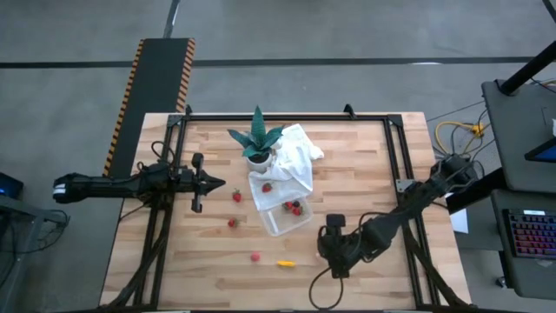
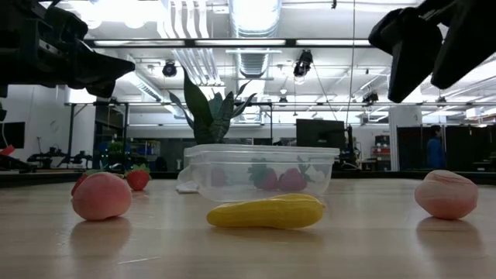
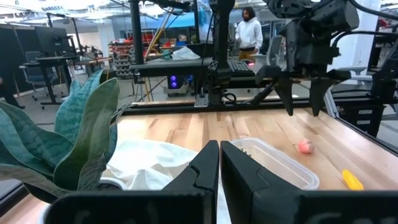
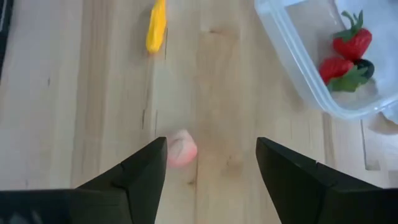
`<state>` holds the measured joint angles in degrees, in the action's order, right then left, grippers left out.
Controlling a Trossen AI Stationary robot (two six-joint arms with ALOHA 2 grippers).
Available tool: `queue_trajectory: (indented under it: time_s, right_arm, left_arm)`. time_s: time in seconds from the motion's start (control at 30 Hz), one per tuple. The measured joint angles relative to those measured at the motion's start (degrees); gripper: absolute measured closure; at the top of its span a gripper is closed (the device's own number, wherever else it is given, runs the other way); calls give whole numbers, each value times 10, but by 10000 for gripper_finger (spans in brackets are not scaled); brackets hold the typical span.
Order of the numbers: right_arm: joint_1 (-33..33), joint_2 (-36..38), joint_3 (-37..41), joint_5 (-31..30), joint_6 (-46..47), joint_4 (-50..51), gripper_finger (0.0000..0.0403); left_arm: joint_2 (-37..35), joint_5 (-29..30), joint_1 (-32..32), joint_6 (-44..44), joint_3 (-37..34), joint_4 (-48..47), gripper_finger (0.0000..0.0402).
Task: Pick and placing Produce into tupperware
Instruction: Put the apricot into the transparent bin
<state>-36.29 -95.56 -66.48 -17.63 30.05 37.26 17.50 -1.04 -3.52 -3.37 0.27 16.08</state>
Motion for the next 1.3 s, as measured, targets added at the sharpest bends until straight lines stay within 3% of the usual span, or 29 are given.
queue_trajectory:
  time_s: [1.3]
  right_arm:
    - [-5, -59, 61, 41, 122, -128, 167]
  left_arm:
    - [2, 0, 0, 0, 0, 21, 402]
